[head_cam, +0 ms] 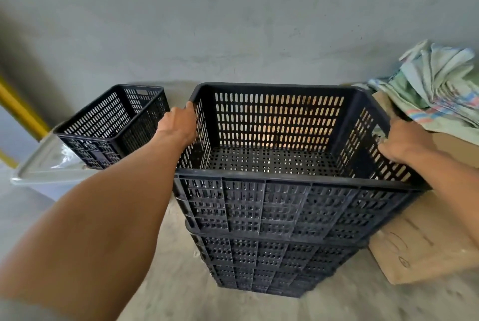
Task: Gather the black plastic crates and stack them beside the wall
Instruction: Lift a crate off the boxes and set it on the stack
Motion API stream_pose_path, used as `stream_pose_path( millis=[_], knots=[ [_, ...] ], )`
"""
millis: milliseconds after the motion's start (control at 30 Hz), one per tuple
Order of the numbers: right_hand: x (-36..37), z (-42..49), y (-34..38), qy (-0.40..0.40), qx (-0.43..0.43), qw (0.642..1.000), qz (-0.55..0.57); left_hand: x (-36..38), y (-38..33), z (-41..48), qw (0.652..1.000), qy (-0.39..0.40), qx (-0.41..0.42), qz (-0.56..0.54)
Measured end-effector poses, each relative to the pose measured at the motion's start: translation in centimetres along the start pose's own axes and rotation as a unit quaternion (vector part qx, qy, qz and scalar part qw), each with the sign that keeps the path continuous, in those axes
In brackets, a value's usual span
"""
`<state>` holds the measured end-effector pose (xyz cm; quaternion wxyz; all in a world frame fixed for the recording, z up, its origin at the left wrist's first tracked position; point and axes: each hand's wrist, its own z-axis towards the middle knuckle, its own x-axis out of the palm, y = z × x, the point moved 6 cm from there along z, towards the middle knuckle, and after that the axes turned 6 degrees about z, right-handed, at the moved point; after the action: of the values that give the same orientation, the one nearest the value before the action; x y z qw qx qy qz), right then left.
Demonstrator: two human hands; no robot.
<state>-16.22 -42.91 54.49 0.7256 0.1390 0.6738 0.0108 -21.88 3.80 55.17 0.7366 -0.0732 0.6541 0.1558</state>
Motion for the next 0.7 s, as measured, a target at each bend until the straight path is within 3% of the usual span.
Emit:
stream_pose_path(
  millis=[200, 700],
  knots=[
    [0.1, -0.1, 0.1, -0.008, -0.008, 1.000, 0.012, 0.8, 0.5, -0.8, 0.998, 0.062, -0.005, -0.016],
    [1.4, -0.4, 0.2, 0.034, -0.028, 0.999, -0.018, 1.6, 0.1, -0.5, 0.999, 0.046, -0.003, -0.020]
  ],
)
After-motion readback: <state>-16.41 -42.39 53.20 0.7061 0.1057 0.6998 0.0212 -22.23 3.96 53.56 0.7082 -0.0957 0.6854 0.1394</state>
